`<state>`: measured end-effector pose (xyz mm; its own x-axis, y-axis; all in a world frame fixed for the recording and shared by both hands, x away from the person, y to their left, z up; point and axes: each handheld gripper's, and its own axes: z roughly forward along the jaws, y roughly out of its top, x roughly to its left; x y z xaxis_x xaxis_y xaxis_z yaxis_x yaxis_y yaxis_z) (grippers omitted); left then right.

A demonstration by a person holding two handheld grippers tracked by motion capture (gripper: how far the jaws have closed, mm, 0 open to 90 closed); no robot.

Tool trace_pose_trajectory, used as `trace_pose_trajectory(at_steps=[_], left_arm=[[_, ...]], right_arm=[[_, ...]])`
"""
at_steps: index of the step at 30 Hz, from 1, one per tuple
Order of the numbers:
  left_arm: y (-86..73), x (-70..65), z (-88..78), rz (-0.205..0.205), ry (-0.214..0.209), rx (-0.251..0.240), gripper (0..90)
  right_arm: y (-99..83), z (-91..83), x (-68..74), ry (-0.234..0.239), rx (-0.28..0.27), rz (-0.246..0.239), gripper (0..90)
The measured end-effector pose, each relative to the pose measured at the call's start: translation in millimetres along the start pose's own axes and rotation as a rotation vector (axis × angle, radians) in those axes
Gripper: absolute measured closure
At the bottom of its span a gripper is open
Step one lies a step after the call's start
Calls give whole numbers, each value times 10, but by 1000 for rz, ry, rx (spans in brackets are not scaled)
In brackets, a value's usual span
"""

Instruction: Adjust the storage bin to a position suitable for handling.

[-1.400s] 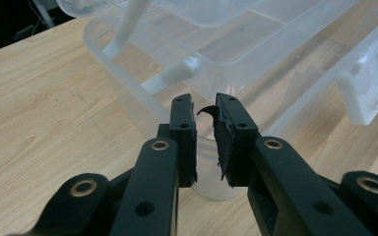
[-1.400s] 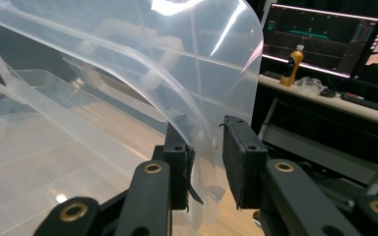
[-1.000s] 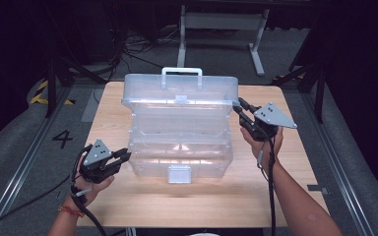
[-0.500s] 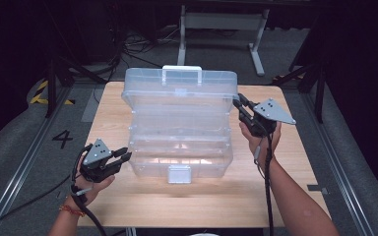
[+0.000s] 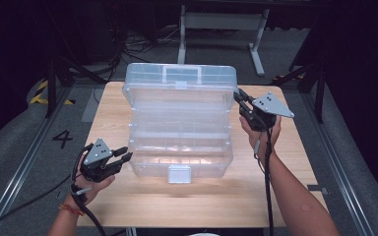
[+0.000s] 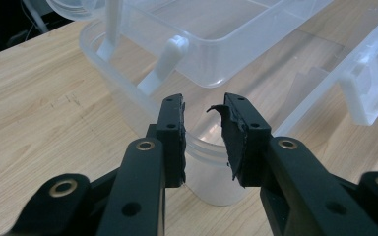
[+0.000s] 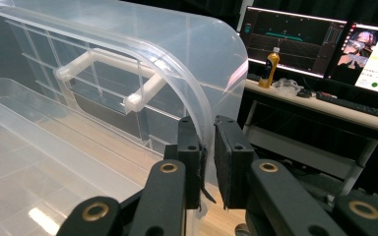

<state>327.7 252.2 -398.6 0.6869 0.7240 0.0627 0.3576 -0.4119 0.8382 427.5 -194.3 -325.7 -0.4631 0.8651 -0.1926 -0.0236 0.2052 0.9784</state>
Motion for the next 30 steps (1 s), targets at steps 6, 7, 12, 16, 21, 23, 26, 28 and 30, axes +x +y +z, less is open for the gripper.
trace_pose_trajectory(at_steps=[6,7,12,16,21,23,26,28,30], left_arm=[[2,-15,-27,11,-2,1,702],[4,-20,-43,24,-1,2,703],[-17,-25,-150,41,8,7,684],[-86,-21,-219,31,16,4,659],[-243,13,-216,-7,49,43,491],[-315,51,-191,-24,70,68,433],[-408,95,-145,-44,91,106,369],[-464,114,-118,-55,93,125,346],[-500,124,-100,-58,90,138,340]], right_arm=[[36,49,-31,2,14,7,829],[40,57,-39,2,14,9,831],[56,92,-69,6,22,12,834],[76,120,-91,6,32,4,834],[92,155,-126,17,40,8,834],[97,165,-136,20,43,8,835],[112,183,-150,23,51,10,835],[121,199,-156,23,54,10,835],[124,206,-162,26,55,14,836]])
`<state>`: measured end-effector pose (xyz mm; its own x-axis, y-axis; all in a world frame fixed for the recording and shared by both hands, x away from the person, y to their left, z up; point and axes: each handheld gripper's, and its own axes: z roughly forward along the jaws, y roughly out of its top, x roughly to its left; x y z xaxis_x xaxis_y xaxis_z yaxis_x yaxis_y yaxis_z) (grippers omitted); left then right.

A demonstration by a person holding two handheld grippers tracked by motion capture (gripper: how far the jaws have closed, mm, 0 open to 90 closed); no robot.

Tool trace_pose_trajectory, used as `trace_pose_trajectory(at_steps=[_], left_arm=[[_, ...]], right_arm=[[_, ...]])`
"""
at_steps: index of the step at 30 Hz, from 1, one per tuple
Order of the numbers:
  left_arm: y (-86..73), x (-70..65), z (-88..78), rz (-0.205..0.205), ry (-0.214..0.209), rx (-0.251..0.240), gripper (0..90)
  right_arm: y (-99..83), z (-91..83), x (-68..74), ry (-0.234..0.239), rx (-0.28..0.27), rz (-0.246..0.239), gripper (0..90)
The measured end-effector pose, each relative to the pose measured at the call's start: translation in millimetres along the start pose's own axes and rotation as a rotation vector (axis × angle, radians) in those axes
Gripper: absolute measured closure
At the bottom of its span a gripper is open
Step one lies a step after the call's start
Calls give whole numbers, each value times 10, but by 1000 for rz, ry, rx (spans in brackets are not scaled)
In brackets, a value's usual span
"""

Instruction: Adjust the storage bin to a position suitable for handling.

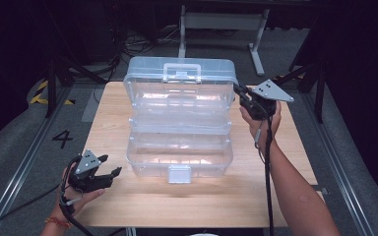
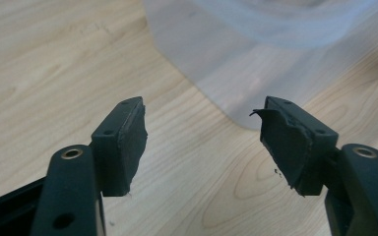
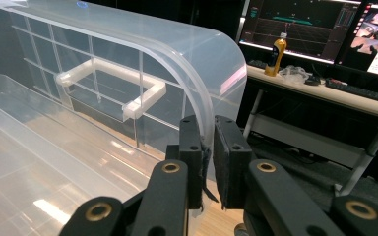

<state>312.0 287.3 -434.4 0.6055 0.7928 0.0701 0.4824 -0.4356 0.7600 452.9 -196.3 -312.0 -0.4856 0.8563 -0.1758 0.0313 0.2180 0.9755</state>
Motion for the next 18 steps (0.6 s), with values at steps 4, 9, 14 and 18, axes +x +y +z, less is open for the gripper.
trace_pose_trajectory(at_steps=[4,9,14,18], left_arm=[[-106,19,75,3,-3,47,309],[-229,48,167,-44,5,88,280],[-279,76,205,-64,7,116,260],[-321,78,240,-81,6,120,263]], right_arm=[[5,23,-25,6,3,11,838],[20,51,-48,10,9,3,838],[37,78,-69,15,18,12,839],[52,114,-96,20,25,19,840]])
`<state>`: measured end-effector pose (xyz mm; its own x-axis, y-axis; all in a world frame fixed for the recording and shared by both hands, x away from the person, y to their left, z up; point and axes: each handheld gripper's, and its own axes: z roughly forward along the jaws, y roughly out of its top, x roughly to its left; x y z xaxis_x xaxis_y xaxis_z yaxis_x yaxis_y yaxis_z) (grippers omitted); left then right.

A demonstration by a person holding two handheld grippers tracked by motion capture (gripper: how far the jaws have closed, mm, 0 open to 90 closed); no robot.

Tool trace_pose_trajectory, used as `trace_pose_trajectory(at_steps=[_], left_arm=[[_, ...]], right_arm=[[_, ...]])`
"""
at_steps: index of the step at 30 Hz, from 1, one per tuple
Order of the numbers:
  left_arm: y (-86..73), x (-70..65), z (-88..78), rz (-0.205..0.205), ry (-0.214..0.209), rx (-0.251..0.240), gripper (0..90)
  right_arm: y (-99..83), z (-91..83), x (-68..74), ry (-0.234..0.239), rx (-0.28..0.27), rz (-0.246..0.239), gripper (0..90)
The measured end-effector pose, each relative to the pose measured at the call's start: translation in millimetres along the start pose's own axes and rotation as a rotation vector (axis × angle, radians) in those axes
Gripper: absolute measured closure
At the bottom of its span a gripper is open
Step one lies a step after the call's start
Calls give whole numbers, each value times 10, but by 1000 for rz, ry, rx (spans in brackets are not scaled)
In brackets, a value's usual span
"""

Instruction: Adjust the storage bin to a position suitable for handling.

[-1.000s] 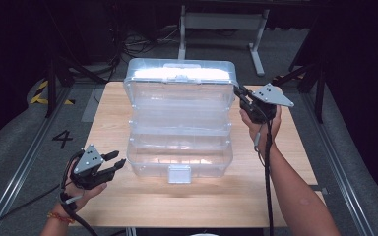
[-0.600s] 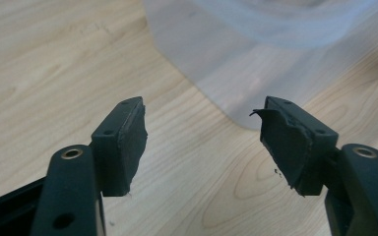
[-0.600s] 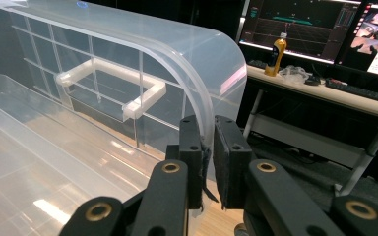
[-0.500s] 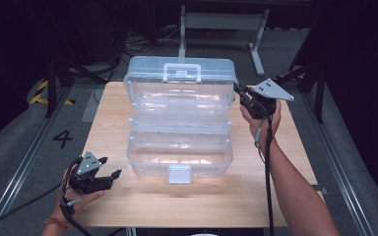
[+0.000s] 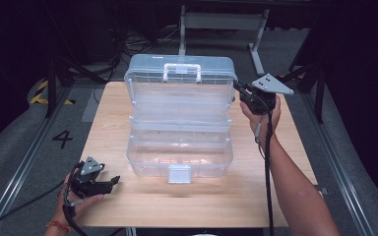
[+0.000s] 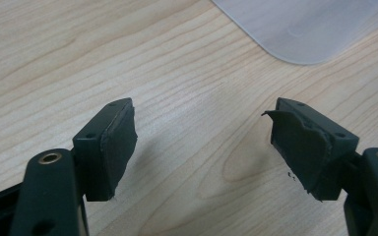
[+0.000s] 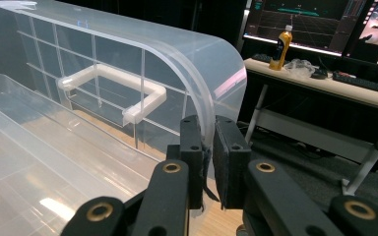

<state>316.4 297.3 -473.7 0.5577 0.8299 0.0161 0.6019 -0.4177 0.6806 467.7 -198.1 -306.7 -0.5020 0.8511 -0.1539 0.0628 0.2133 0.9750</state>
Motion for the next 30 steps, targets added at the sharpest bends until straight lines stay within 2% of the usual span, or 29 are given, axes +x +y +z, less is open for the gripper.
trace_pose_trajectory(at_steps=[2,6,12,30], left_arm=[[-21,-4,24,-1,-1,8,262],[-46,3,33,-20,-19,-10,255],[-53,-8,49,-16,-18,-17,212],[-50,-12,55,-16,-20,-14,200]], right_arm=[[3,13,-10,2,1,5,841],[4,37,-25,3,0,12,843],[23,94,-71,14,12,26,843],[75,242,-170,33,49,52,839]])
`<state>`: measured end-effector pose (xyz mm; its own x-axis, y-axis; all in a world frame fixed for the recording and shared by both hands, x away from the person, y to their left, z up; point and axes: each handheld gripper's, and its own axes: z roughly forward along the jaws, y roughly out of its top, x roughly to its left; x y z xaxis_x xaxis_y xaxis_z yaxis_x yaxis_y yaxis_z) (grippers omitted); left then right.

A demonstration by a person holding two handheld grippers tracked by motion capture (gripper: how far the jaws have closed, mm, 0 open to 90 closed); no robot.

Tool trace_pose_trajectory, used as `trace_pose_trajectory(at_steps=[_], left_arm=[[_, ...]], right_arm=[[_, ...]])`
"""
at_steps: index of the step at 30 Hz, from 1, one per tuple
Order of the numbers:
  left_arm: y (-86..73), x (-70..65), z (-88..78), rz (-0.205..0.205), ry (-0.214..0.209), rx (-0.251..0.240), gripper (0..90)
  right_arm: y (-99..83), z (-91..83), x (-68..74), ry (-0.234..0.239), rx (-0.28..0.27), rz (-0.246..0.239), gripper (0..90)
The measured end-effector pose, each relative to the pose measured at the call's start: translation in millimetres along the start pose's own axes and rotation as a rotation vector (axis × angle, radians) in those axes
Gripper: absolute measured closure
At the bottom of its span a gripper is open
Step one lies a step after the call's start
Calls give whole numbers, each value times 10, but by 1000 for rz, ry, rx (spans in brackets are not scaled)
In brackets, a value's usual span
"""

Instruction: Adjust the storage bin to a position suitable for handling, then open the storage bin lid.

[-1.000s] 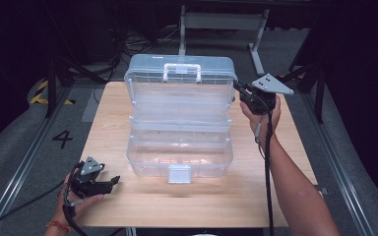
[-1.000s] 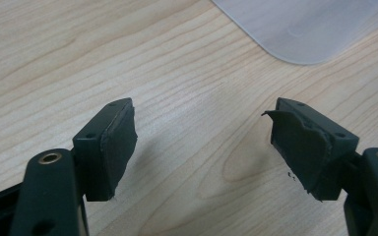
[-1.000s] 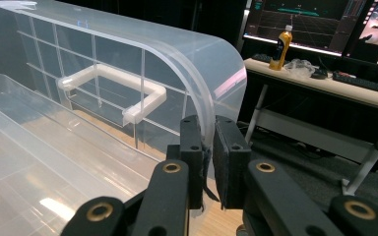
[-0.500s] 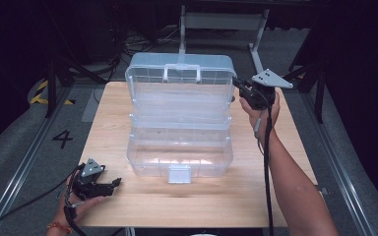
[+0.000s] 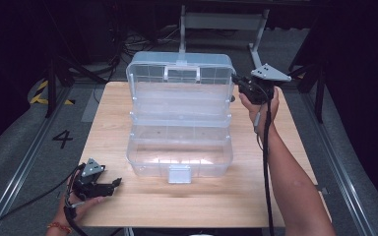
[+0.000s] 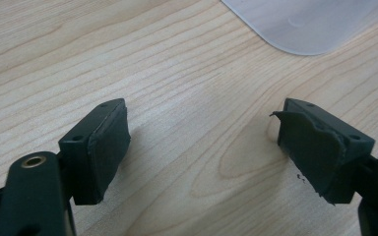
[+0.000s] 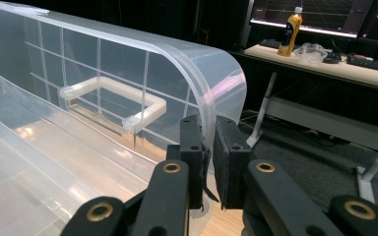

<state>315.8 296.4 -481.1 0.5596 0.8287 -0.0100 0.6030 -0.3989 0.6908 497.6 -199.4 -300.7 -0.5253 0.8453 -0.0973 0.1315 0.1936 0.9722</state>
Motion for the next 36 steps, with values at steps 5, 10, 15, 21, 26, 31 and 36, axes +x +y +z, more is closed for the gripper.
trace_pose_trajectory(at_steps=[5,10,15,21,26,31,36], left_arm=[[0,0,0,1,0,0,196],[0,1,0,3,-1,1,196],[0,-1,-1,1,2,1,196],[0,-1,-1,7,1,1,195],[2,-6,11,3,-1,-7,187],[-1,-9,4,6,-3,0,184],[-3,-8,-4,11,-2,4,184]], right_arm=[[12,42,-31,4,10,1,838],[25,80,-67,14,21,10,837],[28,116,-96,18,28,12,836],[28,156,-114,20,30,26,834],[26,199,-134,19,32,30,832],[29,262,-174,24,39,45,832],[20,306,-209,33,41,75,832]])
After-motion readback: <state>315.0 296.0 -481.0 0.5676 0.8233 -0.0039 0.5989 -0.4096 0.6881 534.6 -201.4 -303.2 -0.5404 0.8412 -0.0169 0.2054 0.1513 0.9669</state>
